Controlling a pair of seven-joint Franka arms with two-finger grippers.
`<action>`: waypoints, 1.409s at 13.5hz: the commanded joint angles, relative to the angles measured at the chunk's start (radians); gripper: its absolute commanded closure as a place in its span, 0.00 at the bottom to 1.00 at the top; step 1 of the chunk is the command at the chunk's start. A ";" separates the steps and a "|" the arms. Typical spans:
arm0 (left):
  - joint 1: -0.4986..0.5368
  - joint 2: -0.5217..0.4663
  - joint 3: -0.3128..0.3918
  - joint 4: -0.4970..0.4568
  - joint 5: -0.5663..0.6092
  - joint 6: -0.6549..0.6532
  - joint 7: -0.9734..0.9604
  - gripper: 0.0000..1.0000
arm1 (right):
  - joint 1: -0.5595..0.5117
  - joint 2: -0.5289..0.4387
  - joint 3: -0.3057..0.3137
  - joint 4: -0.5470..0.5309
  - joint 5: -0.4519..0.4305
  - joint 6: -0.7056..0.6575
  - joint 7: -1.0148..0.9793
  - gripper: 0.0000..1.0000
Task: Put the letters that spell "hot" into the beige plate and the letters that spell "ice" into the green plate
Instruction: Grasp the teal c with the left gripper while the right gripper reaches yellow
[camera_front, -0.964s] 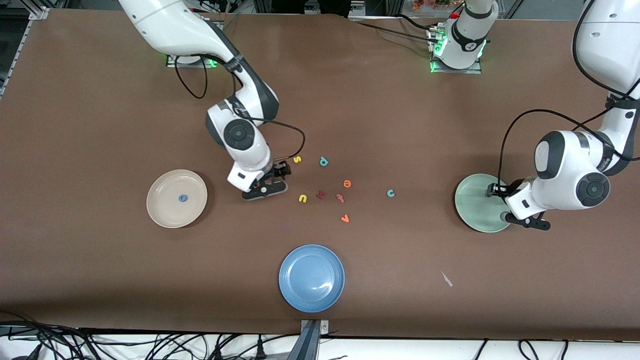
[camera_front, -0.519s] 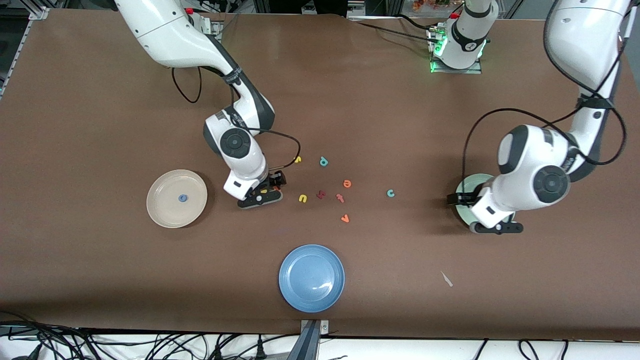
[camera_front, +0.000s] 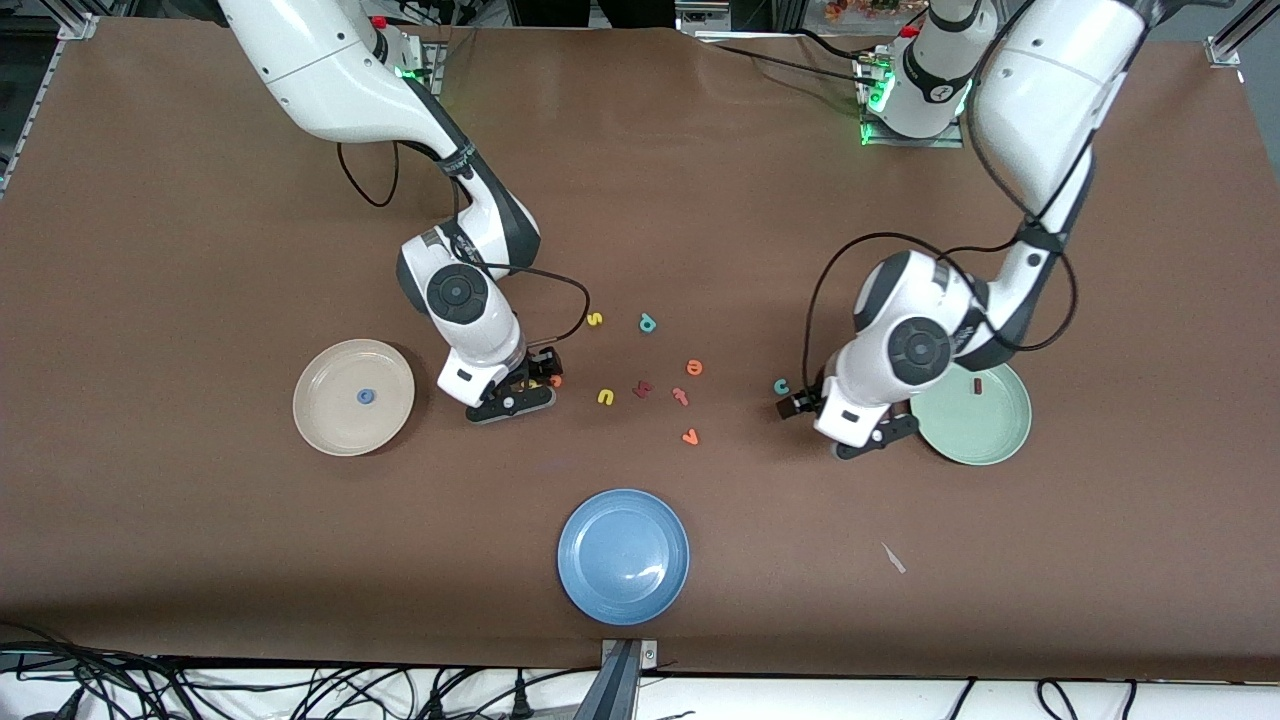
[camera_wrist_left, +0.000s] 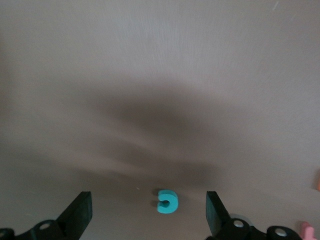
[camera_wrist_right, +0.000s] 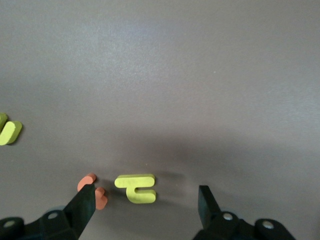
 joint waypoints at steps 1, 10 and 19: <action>-0.041 0.040 0.013 0.012 -0.003 0.009 -0.060 0.00 | 0.000 0.004 0.005 -0.016 -0.014 0.031 -0.001 0.12; -0.067 0.072 0.013 0.011 0.002 0.009 -0.054 0.30 | -0.002 0.006 -0.015 -0.038 -0.054 0.040 -0.025 0.16; -0.070 0.072 0.014 0.009 0.065 0.008 -0.022 0.78 | 0.000 0.012 -0.015 -0.041 -0.052 0.070 -0.013 0.21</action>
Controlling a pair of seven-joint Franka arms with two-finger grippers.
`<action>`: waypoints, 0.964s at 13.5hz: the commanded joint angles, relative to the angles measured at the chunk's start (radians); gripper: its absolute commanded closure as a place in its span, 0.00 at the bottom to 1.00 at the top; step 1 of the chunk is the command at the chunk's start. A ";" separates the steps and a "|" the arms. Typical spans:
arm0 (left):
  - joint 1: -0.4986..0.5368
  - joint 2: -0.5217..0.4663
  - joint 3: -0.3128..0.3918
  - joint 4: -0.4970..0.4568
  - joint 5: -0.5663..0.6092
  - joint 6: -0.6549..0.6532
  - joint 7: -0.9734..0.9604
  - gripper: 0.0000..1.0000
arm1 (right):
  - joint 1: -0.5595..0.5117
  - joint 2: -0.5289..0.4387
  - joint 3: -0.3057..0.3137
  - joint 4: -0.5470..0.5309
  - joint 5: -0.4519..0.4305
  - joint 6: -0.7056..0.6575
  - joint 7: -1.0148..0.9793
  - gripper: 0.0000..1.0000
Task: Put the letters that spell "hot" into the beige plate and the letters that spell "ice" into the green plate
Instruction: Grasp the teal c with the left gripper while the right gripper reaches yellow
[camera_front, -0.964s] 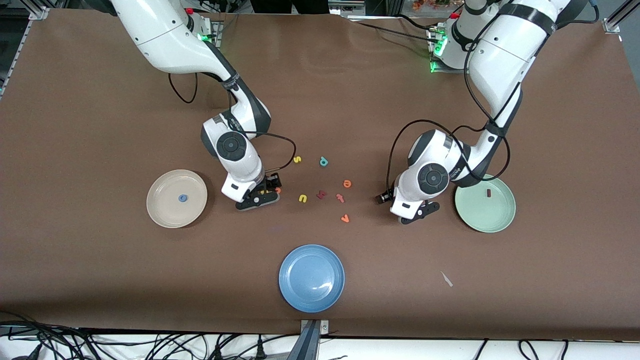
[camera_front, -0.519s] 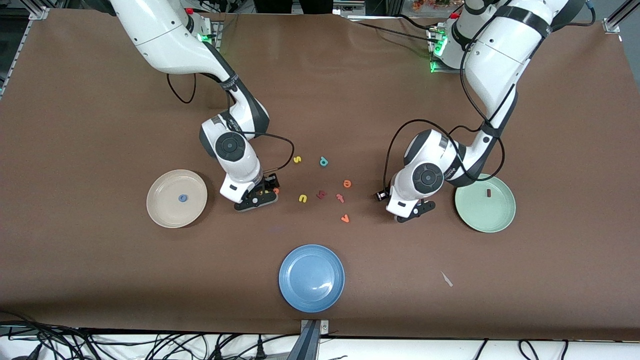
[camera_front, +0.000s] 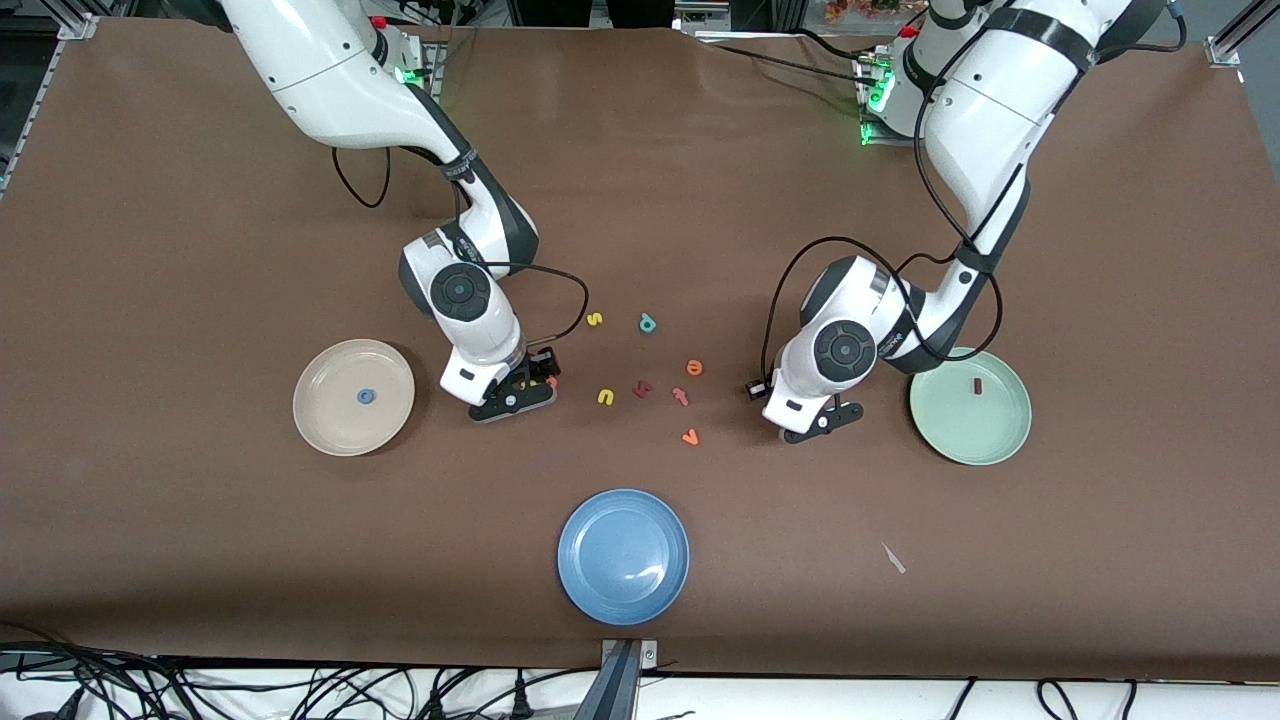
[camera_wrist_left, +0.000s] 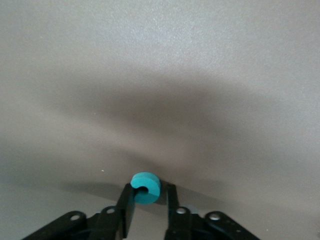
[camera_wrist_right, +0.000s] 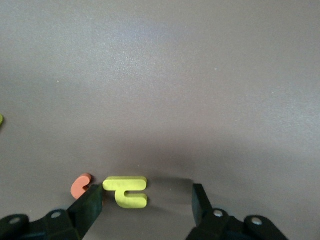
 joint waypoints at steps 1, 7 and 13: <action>-0.004 0.008 0.014 -0.003 0.033 -0.006 0.015 0.78 | 0.001 0.006 -0.005 -0.021 -0.015 0.038 0.002 0.21; 0.004 0.008 0.019 0.001 0.031 -0.006 0.013 0.74 | 0.028 0.012 -0.005 -0.019 -0.020 0.050 0.036 0.23; 0.007 0.011 0.020 0.004 0.030 -0.004 0.015 0.74 | 0.013 0.002 -0.006 -0.019 -0.020 0.042 0.001 0.18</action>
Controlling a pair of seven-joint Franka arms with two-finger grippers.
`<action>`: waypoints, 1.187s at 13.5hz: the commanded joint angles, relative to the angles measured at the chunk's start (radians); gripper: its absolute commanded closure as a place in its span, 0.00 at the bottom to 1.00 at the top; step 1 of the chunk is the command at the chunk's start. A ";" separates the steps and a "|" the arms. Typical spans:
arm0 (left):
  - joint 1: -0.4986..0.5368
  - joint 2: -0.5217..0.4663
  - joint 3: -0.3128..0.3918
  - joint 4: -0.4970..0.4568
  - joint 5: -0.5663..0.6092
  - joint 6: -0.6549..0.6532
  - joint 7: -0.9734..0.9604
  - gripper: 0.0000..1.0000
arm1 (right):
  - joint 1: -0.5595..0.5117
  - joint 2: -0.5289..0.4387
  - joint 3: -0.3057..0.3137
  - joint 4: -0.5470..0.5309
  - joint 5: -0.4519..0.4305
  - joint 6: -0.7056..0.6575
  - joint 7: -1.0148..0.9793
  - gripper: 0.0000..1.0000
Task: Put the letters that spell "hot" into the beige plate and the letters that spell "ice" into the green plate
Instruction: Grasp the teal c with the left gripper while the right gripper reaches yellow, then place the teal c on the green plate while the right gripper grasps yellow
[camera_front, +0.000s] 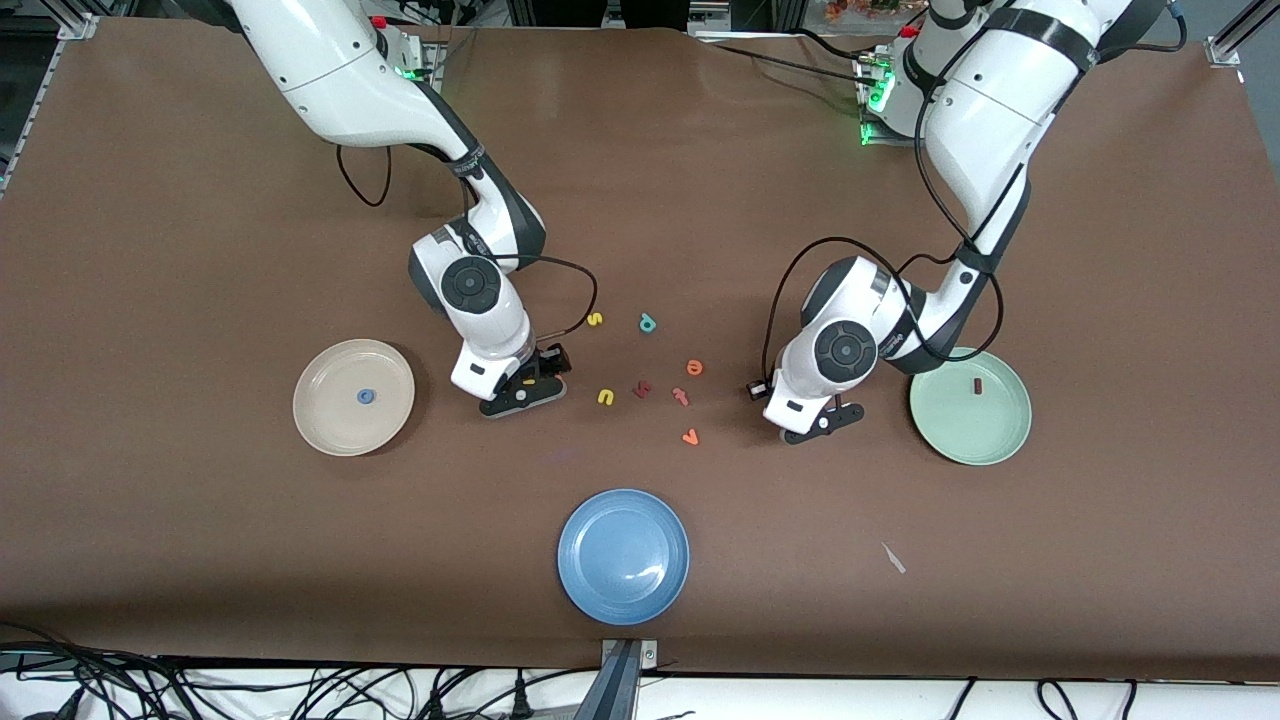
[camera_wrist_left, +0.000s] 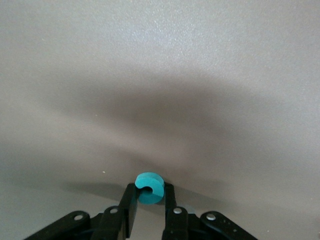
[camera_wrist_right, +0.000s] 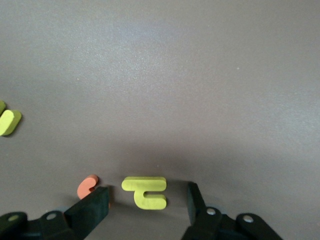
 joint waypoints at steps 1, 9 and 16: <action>0.006 0.013 0.021 0.012 0.031 -0.002 0.013 0.72 | -0.015 -0.014 -0.004 -0.014 -0.017 0.010 -0.017 0.15; 0.003 0.031 0.024 0.041 0.031 -0.002 0.010 0.78 | -0.029 -0.044 -0.007 -0.031 -0.015 -0.045 -0.060 0.10; 0.023 0.005 0.029 0.043 0.033 -0.030 0.022 1.00 | -0.024 -0.013 -0.007 -0.057 -0.012 0.038 -0.046 0.12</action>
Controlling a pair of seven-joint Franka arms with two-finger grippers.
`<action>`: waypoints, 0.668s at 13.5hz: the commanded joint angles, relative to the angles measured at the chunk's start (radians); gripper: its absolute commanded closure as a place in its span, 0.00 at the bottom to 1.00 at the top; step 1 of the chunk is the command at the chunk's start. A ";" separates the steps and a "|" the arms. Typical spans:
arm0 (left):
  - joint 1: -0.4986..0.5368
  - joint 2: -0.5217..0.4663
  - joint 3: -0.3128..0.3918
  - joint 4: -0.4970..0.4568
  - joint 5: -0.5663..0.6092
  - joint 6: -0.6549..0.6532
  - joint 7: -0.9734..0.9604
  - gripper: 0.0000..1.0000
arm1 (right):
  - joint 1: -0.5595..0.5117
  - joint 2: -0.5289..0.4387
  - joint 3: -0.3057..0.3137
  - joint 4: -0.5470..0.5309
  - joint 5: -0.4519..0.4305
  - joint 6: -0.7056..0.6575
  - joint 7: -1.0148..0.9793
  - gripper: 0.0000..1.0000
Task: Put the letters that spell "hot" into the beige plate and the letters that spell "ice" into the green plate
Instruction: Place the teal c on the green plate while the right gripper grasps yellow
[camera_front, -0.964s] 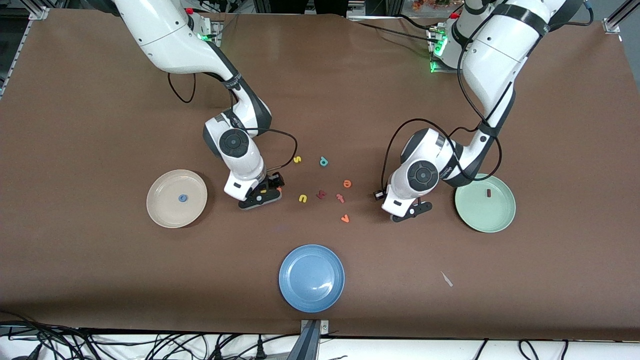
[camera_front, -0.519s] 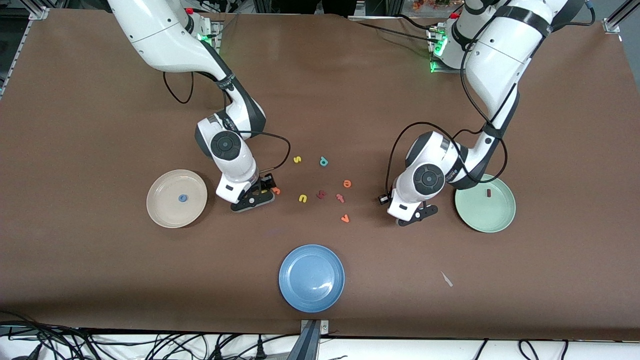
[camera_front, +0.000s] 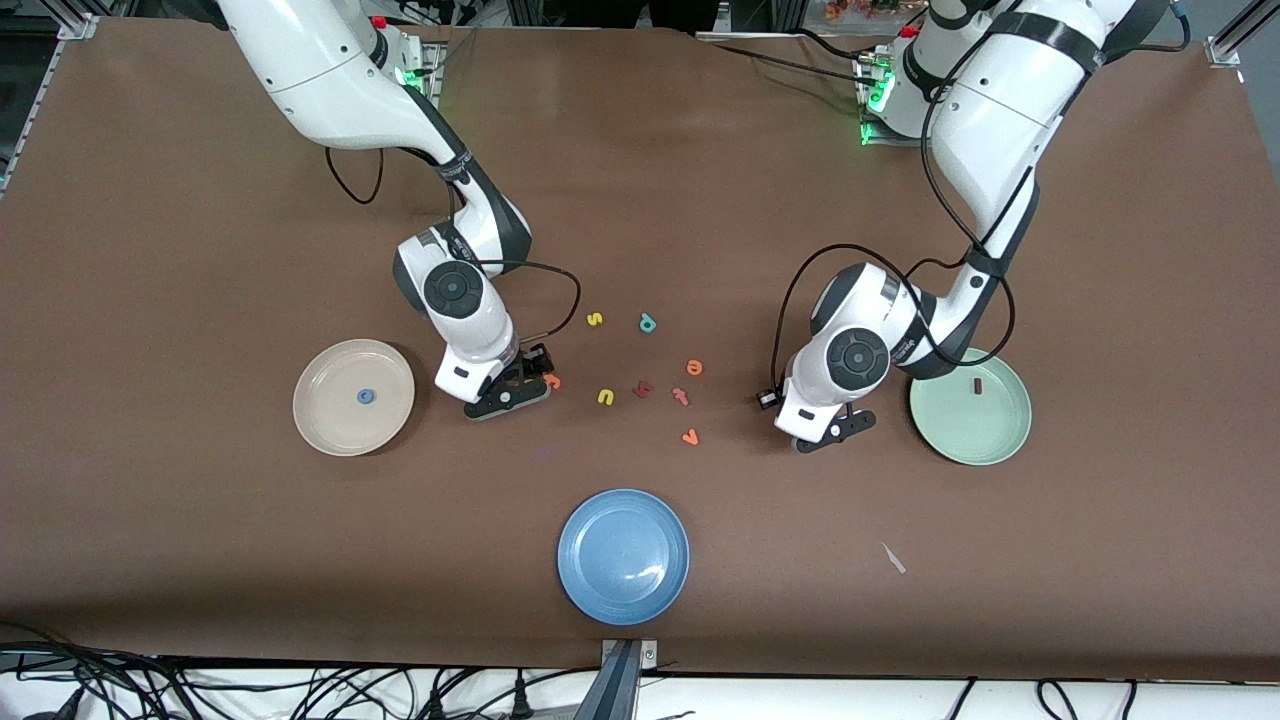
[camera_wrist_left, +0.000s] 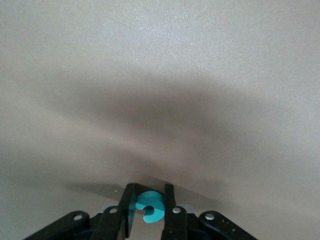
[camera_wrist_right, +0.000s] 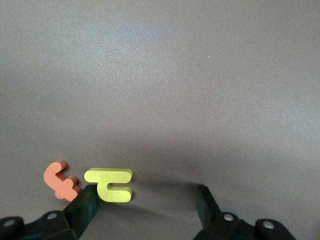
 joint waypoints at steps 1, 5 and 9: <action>0.059 -0.047 0.003 0.022 0.032 -0.087 0.080 1.00 | 0.004 0.000 0.003 -0.017 -0.008 0.026 0.003 0.13; 0.237 -0.227 -0.005 0.023 0.015 -0.360 0.425 1.00 | 0.007 0.003 0.003 -0.014 -0.008 0.029 0.002 0.32; 0.378 -0.226 -0.002 0.005 0.031 -0.408 0.646 1.00 | 0.010 0.003 0.003 -0.008 0.002 0.029 0.002 0.50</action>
